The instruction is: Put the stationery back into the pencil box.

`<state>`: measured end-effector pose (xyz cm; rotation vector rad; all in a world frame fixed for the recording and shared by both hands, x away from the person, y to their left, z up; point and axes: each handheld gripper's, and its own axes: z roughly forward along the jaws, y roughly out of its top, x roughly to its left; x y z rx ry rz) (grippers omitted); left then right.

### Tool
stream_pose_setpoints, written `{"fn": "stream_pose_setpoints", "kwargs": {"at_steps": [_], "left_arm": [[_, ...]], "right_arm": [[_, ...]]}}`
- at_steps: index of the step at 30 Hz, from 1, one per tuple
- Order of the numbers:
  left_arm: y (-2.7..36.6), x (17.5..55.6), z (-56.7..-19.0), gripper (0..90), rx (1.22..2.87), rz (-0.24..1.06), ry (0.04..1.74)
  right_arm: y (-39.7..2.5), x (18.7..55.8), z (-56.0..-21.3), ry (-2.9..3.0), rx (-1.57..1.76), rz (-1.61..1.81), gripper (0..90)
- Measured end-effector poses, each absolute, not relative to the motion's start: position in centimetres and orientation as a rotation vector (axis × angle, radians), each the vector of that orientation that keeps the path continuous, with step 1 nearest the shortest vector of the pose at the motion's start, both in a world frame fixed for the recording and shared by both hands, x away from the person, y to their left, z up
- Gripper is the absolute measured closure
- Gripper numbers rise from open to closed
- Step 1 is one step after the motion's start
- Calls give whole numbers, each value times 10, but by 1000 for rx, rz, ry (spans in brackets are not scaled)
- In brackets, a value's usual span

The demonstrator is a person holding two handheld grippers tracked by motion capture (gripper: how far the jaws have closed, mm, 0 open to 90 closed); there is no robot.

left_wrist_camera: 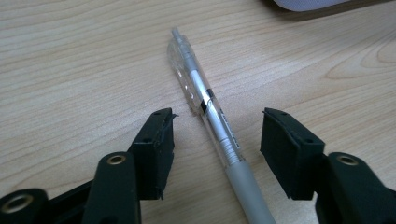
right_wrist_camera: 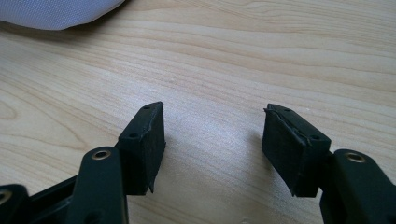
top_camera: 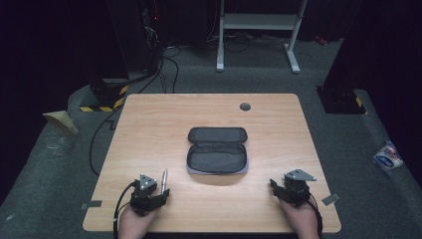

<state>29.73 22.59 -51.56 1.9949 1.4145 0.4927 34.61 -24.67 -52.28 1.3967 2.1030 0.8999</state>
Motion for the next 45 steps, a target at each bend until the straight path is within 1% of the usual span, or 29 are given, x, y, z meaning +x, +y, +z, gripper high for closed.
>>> {"fn": "stream_pose_setpoints", "kwargs": {"at_steps": [3, 4, 8, 11, 13, 17, 20, 21, 22, 23, 24, 26, 27, 30, 33, 45], "left_arm": [[227, 296, -515, 545, 1993, 505, 1405], [227, 296, -516, 545, 1998, 503, 1398], [225, 294, -516, 613, 2019, 514, 1363], [227, 294, -517, 608, 1998, 486, 1364], [227, 293, -518, 575, 1997, 470, 1343], [227, 293, -518, 579, 2002, 483, 1336], [226, 293, -518, 625, 2005, 508, 1337], [226, 293, -519, 661, 2005, 517, 1335], [226, 293, -519, 661, 2011, 527, 1327], [227, 293, -519, 688, 2014, 535, 1319], [226, 293, -520, 688, 2009, 535, 1318], [227, 292, -521, 719, 2006, 544, 1305], [227, 292, -521, 719, 2006, 547, 1304], [229, 292, -521, 766, 1999, 540, 1303], [230, 293, -521, 786, 1994, 506, 1305], [228, 290, -519, 791, 2009, 520, 1261]], "right_arm": [[-247, 346, -523, 2106, 1395, 902, 385], [-247, 346, -523, 2106, 1395, 902, 385], [-247, 347, -523, 2108, 1388, 903, 384], [-247, 347, -523, 2108, 1388, 902, 384], [-247, 347, -523, 2108, 1387, 902, 384], [-247, 347, -523, 2108, 1388, 902, 385], [-247, 347, -523, 2108, 1387, 902, 384], [-247, 347, -523, 2109, 1387, 902, 384], [-247, 347, -523, 2109, 1387, 902, 384], [-247, 347, -523, 2108, 1389, 902, 384], [-247, 347, -523, 2108, 1389, 902, 384], [-247, 347, -523, 2108, 1388, 901, 385], [-247, 347, -523, 2108, 1388, 901, 385], [-246, 347, -523, 2108, 1387, 901, 385], [-246, 347, -523, 2108, 1387, 901, 386], [-246, 347, -523, 2108, 1387, 901, 386]]}}
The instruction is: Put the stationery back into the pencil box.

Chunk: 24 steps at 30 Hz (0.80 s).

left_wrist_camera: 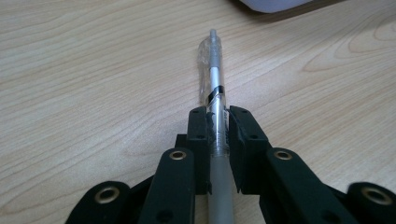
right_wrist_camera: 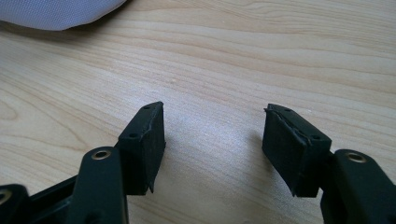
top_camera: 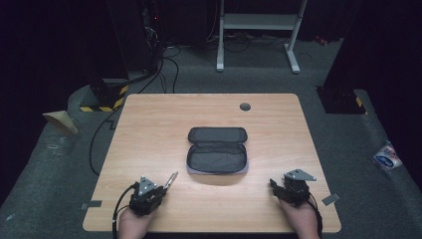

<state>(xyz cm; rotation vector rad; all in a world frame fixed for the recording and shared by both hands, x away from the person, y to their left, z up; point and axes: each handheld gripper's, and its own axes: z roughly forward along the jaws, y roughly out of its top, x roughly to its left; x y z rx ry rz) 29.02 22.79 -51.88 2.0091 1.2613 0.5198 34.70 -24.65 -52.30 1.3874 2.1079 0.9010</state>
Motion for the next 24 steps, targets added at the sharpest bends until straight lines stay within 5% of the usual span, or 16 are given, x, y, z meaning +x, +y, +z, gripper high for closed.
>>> {"fn": "stream_pose_setpoints", "kwargs": {"at_steps": [24], "left_arm": [[233, 286, -509, 794, 1959, 506, 1173]], "right_arm": [[-246, 347, -523, 2108, 1388, 901, 386]]}}
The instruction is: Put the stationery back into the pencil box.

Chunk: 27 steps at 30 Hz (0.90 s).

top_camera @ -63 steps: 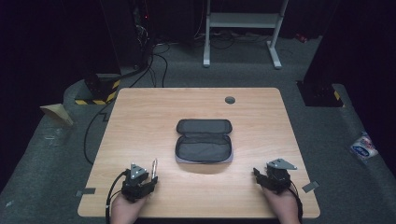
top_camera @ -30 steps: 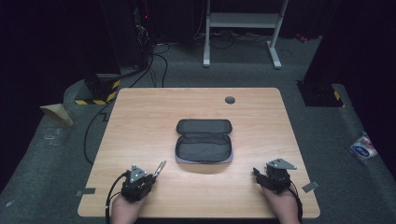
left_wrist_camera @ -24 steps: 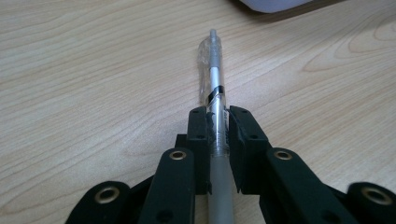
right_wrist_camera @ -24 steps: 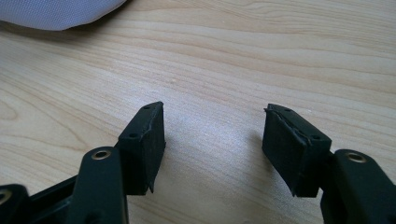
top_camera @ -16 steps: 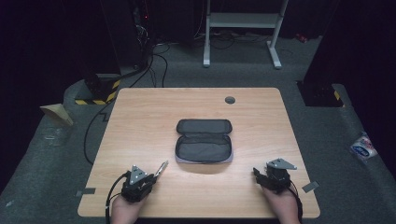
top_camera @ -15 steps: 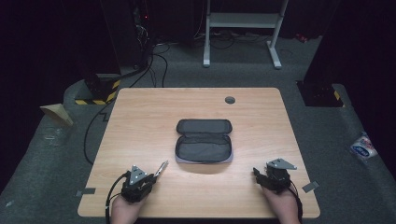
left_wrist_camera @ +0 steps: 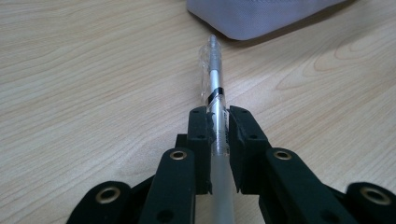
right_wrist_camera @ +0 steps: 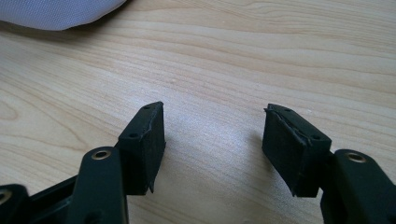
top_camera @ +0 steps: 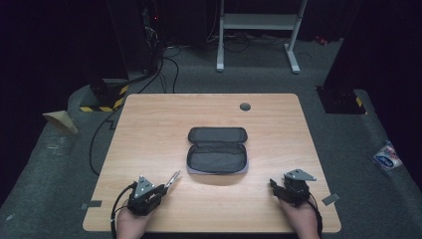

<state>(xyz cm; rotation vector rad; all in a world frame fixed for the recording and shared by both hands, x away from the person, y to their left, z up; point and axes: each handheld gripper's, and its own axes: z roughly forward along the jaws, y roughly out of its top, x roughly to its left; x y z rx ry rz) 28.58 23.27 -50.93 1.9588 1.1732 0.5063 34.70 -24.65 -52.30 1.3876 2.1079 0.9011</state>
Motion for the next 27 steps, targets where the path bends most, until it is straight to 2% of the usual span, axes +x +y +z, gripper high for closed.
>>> {"fn": "stream_pose_setpoints", "kwargs": {"at_steps": [12, 27], "left_arm": [[240, 282, -495, 794, 1892, 522, 1143], [237, 293, -478, 794, 1918, 523, 1119]], "right_arm": [[-246, 347, -523, 2105, 1386, 900, 387], [-247, 347, -523, 2108, 1386, 900, 387]]}}
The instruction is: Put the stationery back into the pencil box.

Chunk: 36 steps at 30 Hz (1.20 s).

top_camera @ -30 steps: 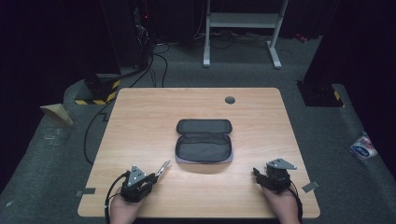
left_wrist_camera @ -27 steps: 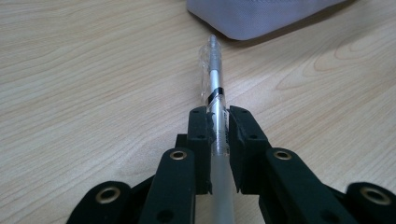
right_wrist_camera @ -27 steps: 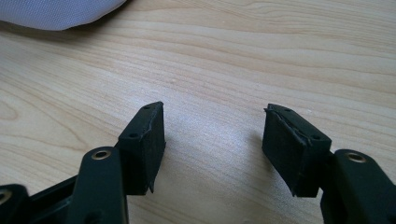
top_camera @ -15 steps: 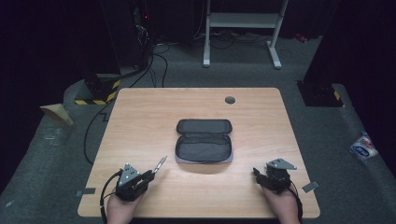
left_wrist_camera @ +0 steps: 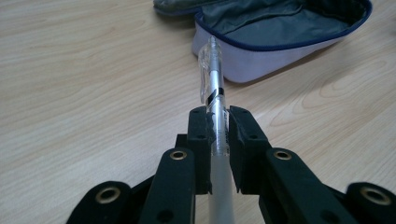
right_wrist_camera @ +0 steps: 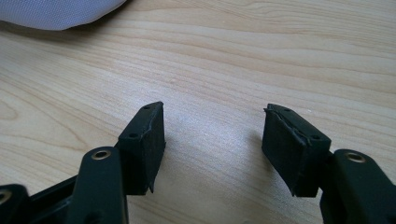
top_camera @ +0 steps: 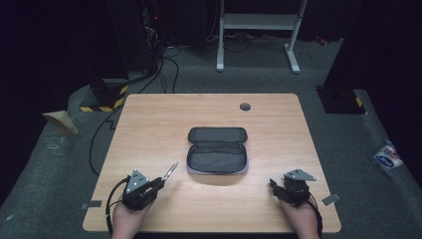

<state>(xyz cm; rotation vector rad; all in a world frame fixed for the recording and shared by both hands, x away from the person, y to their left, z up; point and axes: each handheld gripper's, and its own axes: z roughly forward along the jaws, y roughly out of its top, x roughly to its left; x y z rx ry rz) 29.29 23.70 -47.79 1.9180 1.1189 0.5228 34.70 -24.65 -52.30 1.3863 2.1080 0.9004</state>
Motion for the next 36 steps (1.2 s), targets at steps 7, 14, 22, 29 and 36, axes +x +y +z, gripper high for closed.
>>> {"fn": "stream_pose_setpoints", "kwargs": {"at_steps": [7, 14, 22, 29, 36], "left_arm": [[222, 303, -464, 794, 1934, 518, 1066], [206, 317, -456, 794, 1944, 492, 1031], [192, 331, -450, 794, 1956, 460, 1000], [173, 345, -442, 794, 1981, 435, 952], [154, 361, -431, 794, 2003, 426, 912]], "right_arm": [[-246, 347, -523, 2107, 1388, 901, 387], [-246, 346, -523, 2112, 1386, 903, 386], [-246, 346, -523, 2112, 1384, 902, 387], [-246, 346, -523, 2112, 1384, 902, 387], [-246, 346, -523, 2113, 1385, 903, 387]]}}
